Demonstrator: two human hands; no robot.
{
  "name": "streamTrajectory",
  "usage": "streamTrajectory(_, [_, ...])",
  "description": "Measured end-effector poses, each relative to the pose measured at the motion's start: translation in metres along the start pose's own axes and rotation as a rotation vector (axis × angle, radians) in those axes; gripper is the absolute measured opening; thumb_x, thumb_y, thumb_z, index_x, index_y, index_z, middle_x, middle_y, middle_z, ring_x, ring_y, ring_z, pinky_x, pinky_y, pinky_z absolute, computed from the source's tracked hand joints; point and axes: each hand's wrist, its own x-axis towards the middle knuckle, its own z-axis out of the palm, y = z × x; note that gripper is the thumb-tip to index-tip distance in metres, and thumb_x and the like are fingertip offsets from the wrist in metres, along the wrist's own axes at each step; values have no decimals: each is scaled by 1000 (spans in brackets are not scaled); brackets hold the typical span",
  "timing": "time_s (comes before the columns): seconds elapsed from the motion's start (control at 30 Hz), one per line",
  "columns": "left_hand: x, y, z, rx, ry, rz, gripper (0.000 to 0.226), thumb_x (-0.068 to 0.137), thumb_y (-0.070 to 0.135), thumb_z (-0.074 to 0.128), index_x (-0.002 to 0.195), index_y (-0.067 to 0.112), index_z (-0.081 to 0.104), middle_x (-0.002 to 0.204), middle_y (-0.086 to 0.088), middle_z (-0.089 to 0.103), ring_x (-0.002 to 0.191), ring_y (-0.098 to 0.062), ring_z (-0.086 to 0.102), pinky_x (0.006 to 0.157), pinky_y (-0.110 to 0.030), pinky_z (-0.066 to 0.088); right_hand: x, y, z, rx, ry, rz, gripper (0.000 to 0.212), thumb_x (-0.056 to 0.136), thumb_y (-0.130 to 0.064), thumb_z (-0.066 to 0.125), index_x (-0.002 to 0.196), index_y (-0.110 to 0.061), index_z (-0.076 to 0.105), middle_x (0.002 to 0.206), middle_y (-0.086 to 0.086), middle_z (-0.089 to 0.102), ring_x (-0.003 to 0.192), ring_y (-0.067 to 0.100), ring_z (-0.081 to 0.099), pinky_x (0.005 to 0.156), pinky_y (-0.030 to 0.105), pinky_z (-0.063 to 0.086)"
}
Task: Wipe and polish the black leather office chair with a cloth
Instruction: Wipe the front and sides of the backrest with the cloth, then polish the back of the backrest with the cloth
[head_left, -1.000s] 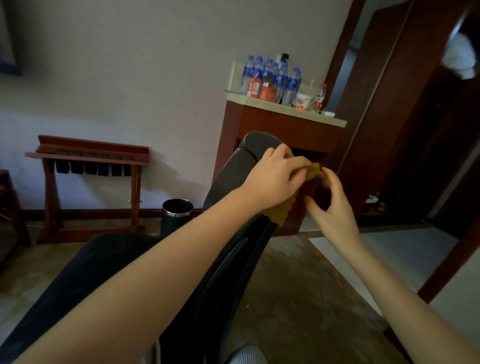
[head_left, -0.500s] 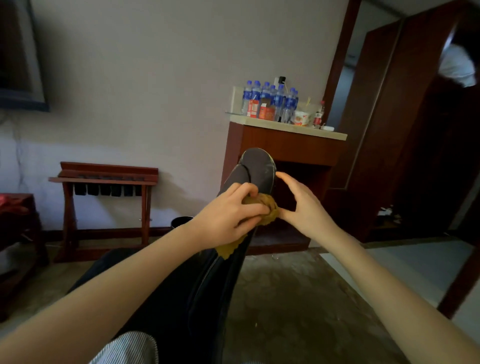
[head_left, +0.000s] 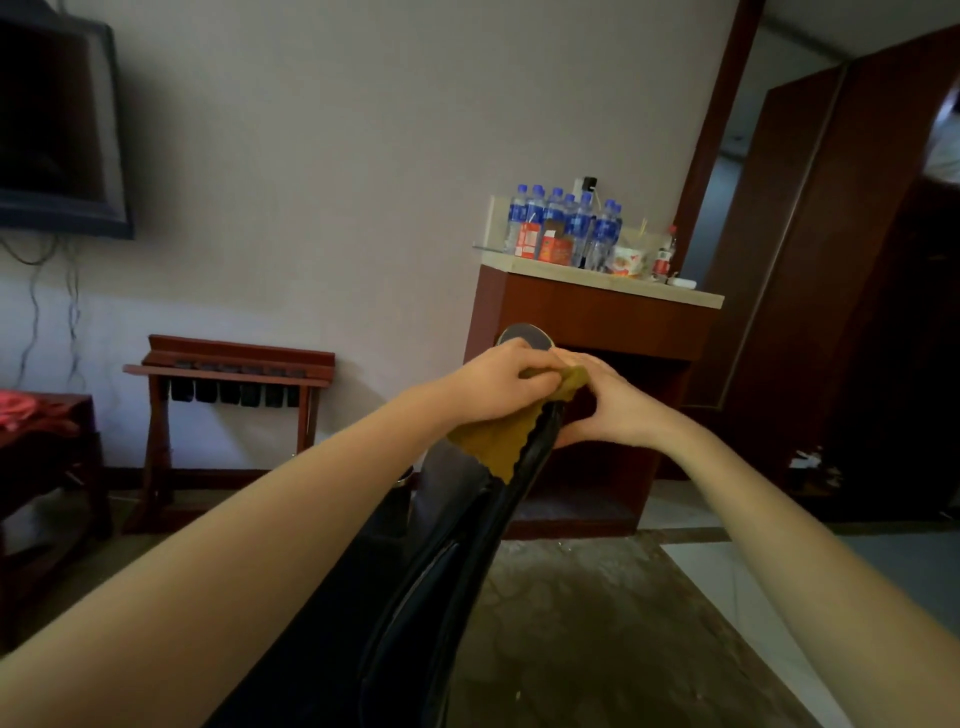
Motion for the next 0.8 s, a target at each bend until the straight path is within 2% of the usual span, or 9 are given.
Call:
streamTrajectory(0.1, [-1, -14, -2, -43, -51, 64, 24, 97, 20, 47, 115, 19, 62, 96, 22, 42, 105, -5, 41, 98, -24, 30, 17, 7, -3, -51, -43, -54, 99, 60, -34, 86, 143, -31, 32, 153, -9, 22, 138, 2, 6, 117, 31, 11])
streamTrajectory(0.17, [-3, -21, -4, -59, -74, 108, 22, 96, 21, 48, 112, 27, 61, 100, 24, 38, 101, 7, 38, 98, -18, 28, 22, 7, -1, -104, -20, -121, 93, 58, -39, 86, 139, -30, 41, 146, -14, 31, 137, 3, 12, 113, 30, 15])
streamTrajectory(0.23, [-10, -23, -5, -72, -61, 190, 21, 95, 23, 50, 112, 25, 62, 103, 22, 37, 102, 11, 37, 96, -10, 27, 21, 3, 1, -153, 38, -189, 78, 58, -43, 85, 127, -26, 54, 131, -22, 39, 132, 3, 20, 108, 30, 19])
streamTrajectory(0.3, [-20, -21, -7, -105, -62, 240, 25, 93, 29, 49, 111, 22, 64, 106, 13, 40, 104, 3, 39, 97, -14, 30, 14, -2, 5, -170, 103, -216, 65, 60, -51, 79, 117, -26, 60, 121, -23, 45, 128, 2, 27, 107, 26, 18])
streamTrajectory(0.37, [-32, -22, -12, -139, -102, 234, 28, 91, 35, 46, 109, 24, 65, 110, 6, 42, 108, -7, 41, 99, -22, 32, 8, -10, 12, -195, 154, -230, 57, 64, -59, 69, 112, -29, 61, 117, -24, 50, 125, 2, 32, 105, 16, 10])
streamTrajectory(0.43, [-46, -20, -21, -154, -135, 222, 28, 90, 35, 46, 109, 27, 65, 113, 4, 42, 111, -6, 40, 100, -23, 32, 2, -22, 20, -220, 182, -239, 49, 67, -58, 64, 106, -27, 64, 112, -19, 59, 120, 8, 37, 102, 12, 10])
streamTrajectory(0.6, [-87, -3, -55, -15, -160, 177, 32, 90, 37, 43, 115, 28, 61, 107, 10, 40, 101, 5, 36, 90, -13, 33, -13, -75, 29, -230, 219, -192, 50, 68, -60, 57, 96, -20, 69, 100, -8, 67, 109, 13, 42, 93, 28, 23])
streamTrajectory(0.7, [-125, 15, -64, 184, 9, 53, 33, 89, 42, 38, 114, 33, 59, 107, 6, 47, 94, -10, 47, 77, -24, 47, -24, -108, 42, -275, 309, -159, 53, 68, -67, 51, 90, -23, 69, 95, -10, 67, 104, 13, 45, 87, 33, 23])
streamTrajectory(0.8, [-163, 31, -75, 413, 280, -62, 34, 85, 38, 39, 105, 26, 64, 104, -2, 56, 89, -18, 54, 67, -22, 42, -24, -146, 53, -297, 403, -109, 56, 65, -74, 49, 87, -26, 67, 92, -12, 65, 100, 13, 46, 82, 29, 17])
